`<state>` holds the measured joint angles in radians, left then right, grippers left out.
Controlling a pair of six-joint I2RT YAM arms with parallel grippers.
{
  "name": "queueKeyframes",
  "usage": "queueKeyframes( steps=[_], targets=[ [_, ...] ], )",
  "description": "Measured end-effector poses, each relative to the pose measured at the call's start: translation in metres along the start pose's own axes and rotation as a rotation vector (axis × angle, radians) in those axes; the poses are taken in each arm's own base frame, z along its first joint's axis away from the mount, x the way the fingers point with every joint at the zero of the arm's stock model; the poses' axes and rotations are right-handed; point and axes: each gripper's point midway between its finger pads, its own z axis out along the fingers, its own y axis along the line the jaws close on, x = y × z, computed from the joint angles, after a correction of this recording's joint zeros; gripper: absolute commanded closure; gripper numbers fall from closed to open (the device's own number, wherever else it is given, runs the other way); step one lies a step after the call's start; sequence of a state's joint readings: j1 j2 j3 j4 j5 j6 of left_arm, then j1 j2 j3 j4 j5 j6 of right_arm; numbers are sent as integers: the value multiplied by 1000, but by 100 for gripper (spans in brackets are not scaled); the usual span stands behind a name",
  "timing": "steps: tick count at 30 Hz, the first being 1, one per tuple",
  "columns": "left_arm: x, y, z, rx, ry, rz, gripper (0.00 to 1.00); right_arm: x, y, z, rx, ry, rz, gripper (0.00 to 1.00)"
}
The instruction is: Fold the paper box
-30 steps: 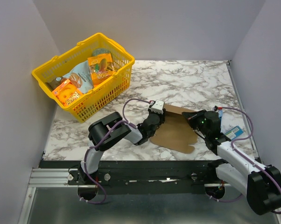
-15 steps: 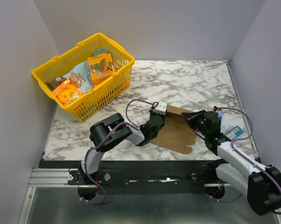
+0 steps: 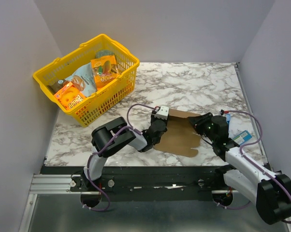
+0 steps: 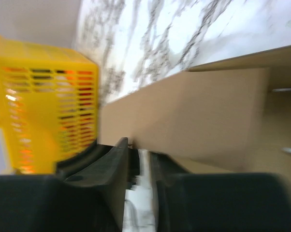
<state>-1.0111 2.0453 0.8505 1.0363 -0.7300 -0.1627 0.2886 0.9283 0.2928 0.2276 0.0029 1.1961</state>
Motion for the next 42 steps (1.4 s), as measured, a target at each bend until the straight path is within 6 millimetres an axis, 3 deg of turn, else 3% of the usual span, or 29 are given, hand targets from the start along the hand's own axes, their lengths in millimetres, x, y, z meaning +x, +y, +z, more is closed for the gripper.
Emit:
queueKeyframes(
  steps=[1, 4, 7, 9, 15, 19, 23, 28, 35, 42],
  targets=[
    [1, 9, 1, -29, 5, 8, 52, 0, -2, -1, 4, 1, -22, 36],
    [7, 50, 4, -142, 35, 47, 52, 1, -2, -4, 6, 12, -88, 24],
    [7, 82, 4, -232, 55, 83, 52, 1, 14, -6, -30, 43, -160, 21],
    [5, 91, 0, -259, 59, 105, 52, 1, 32, -9, -78, 71, -210, 21],
    [6, 105, -17, -284, 62, 161, 52, -2, 77, -17, -154, 139, -353, 17],
    [15, 116, -27, -297, 74, 197, 52, -4, 96, 5, -117, 217, -430, 25],
    [16, 119, -30, -307, 69, 200, 53, 9, 79, 35, -40, 328, -458, 30],
    [14, 121, -31, -309, 56, 196, 53, 22, 49, 49, 45, 424, -489, 35],
    [9, 119, -35, -307, 29, 211, 53, 12, 70, 51, -4, 398, -552, 38],
    [-1, 108, -39, -289, -13, 227, 53, 11, 77, 55, -22, 405, -567, 38]
  ],
)
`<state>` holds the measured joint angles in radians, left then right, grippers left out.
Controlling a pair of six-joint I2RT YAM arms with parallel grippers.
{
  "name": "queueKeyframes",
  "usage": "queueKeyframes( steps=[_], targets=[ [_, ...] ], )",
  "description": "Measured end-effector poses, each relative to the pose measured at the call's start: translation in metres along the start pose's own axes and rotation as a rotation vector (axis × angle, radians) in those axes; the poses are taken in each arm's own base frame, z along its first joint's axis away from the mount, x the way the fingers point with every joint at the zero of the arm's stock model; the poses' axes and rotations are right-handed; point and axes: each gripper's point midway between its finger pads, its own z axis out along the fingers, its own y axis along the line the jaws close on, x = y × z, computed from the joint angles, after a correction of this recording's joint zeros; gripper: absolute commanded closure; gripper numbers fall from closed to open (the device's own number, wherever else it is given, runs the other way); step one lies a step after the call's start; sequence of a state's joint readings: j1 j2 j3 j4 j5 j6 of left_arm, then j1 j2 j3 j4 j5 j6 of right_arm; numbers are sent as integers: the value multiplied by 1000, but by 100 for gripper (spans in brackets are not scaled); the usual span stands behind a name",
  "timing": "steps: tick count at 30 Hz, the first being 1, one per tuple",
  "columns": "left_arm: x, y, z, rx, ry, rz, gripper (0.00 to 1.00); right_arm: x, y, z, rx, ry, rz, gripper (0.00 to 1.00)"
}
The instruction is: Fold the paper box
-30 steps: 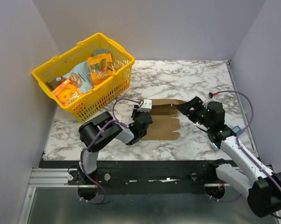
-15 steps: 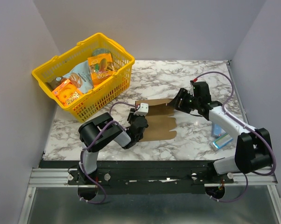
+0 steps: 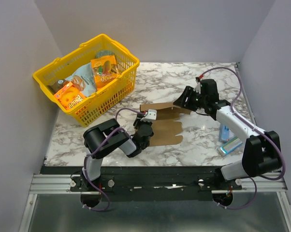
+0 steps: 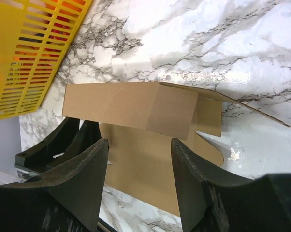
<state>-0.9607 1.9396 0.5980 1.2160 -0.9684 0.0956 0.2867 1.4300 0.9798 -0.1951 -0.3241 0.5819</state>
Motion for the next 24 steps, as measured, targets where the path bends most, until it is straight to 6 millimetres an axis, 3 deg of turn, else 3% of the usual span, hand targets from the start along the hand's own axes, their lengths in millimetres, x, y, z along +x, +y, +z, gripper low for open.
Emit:
queueKeyframes(
  steps=[11, 19, 24],
  targets=[
    [-3, -3, -3, 2, -19, 15, 53, 13, -7, 24, -12, 81, 23, 38],
    [-4, -4, -3, 3, -27, 8, 53, 8, -2, 41, -48, 105, 28, 37],
    [-1, -4, -4, 4, -26, 10, 57, 11, -2, 48, -60, 127, 50, 30]
  ],
)
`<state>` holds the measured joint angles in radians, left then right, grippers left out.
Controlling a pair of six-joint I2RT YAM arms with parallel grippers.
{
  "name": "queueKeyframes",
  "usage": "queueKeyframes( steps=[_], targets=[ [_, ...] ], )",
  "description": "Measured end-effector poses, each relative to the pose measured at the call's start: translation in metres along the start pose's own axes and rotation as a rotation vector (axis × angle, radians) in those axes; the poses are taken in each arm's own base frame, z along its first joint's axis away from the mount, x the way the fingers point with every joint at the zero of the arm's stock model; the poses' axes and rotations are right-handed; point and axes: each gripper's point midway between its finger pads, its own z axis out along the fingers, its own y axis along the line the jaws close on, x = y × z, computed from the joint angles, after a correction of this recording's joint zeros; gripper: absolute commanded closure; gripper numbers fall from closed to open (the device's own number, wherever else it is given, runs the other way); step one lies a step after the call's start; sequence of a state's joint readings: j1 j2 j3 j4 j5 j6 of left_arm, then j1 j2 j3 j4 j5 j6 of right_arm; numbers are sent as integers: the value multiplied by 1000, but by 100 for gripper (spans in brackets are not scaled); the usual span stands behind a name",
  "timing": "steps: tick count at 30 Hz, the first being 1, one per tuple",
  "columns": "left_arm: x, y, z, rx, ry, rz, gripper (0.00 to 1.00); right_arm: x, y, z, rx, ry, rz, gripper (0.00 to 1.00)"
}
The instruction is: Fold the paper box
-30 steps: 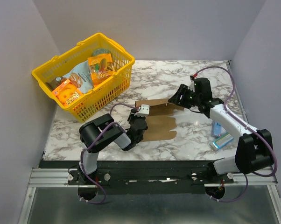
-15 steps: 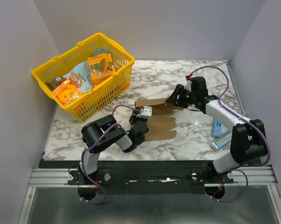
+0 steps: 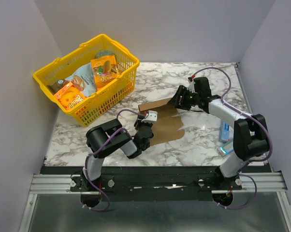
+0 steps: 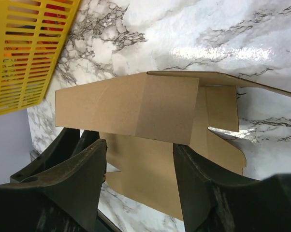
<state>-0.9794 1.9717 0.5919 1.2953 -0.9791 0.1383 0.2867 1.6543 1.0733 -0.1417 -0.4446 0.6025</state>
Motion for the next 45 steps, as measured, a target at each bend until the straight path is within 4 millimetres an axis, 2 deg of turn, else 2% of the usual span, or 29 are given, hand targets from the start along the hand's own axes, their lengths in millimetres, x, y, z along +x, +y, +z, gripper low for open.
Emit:
queueKeyframes(
  steps=[6, 10, 13, 18, 19, 20, 24, 26, 28, 30, 32, 34, 37, 41, 45],
  targets=[
    [5, 1, -2, 7, 7, 9, 63, -1, 9, -9, -24, -6, -19, 26],
    [18, 4, -11, 37, 23, 48, 64, 0, 24, -38, -46, -41, -58, 26],
    [28, 0, -25, 82, 35, 99, 64, -3, 34, -57, -51, -72, -86, 26],
    [35, -14, -45, 159, 33, 152, 67, -1, 23, -58, 2, -73, -88, 26],
    [36, -15, -47, 168, 32, 155, 63, 0, 20, -56, 14, -66, -83, 26],
    [36, -16, -49, 173, 31, 157, 51, 2, 16, -53, 25, -56, -80, 26],
    [36, -10, -52, 174, 36, 151, 34, 7, 9, -50, 48, -33, -71, 22],
    [22, -2, -54, 173, 24, 89, 29, 6, 10, -53, 49, -41, -79, 21],
    [-6, 2, -54, 190, -1, -23, 27, 3, 14, -58, 43, -56, -91, 21],
    [-45, 9, -39, 206, -18, -186, 25, 0, 19, -63, 32, -72, -100, 21],
    [-76, 21, -25, 193, -40, -309, 23, -4, 25, -69, 21, -91, -109, 21],
    [-86, 26, -23, 208, -33, -372, 21, -7, 30, -73, 11, -106, -117, 21],
    [-77, 19, -22, 263, 54, -390, 19, -8, 33, -76, 6, -114, -121, 21],
    [-51, 9, -18, 306, 190, -388, 16, -8, 33, -76, 6, -114, -121, 20],
    [-29, 7, -24, 308, 277, -381, 15, -9, 35, -79, 0, -122, -126, 20]
  ],
)
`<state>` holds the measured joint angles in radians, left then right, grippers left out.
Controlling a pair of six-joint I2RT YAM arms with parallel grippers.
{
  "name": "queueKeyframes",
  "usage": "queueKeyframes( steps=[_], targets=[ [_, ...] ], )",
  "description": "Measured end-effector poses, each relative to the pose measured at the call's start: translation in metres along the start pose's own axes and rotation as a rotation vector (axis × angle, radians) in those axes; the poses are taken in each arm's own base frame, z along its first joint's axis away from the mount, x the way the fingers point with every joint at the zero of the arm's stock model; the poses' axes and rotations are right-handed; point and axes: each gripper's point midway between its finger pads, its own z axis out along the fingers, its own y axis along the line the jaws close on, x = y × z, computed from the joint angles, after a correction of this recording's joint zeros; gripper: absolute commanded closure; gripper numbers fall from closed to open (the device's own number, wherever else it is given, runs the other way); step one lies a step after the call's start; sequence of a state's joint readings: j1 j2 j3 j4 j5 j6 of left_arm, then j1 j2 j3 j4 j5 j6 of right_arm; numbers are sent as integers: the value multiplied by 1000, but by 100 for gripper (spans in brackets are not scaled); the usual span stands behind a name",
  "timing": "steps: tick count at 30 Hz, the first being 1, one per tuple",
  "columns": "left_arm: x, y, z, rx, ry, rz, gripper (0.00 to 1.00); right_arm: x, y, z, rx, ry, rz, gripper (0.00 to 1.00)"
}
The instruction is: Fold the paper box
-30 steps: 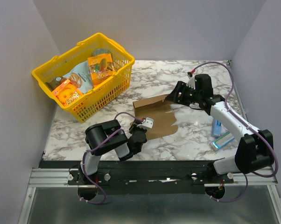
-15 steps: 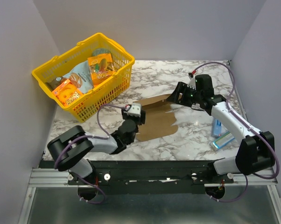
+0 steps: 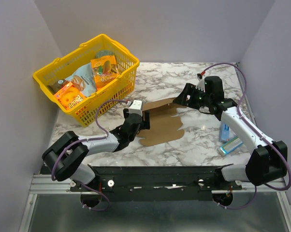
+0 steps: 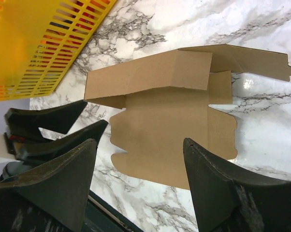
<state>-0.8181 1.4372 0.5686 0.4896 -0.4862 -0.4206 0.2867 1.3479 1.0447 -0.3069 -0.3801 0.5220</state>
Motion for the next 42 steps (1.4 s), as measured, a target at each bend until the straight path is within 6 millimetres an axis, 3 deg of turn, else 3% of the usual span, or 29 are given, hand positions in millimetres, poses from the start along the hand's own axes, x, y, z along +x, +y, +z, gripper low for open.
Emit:
queueKeyframes(
  steps=[4, 10, 23, 33, 42],
  targets=[
    [22, 7, 8, -38, 60, 9, 20, -1, 2, -1, -9, -6, -2, 20],
    [42, 21, 22, -106, 95, 47, 36, -1, 3, -1, -17, -10, 2, 21],
    [34, 28, 50, -150, -14, 140, 81, 2, 1, 2, -10, -3, 24, 22],
    [40, 12, 44, -113, -50, 127, 82, 11, -10, 7, 20, 5, 73, 23],
    [50, -3, 27, -116, -46, 111, 82, 59, -33, 5, 64, 63, 198, 24]
  ],
)
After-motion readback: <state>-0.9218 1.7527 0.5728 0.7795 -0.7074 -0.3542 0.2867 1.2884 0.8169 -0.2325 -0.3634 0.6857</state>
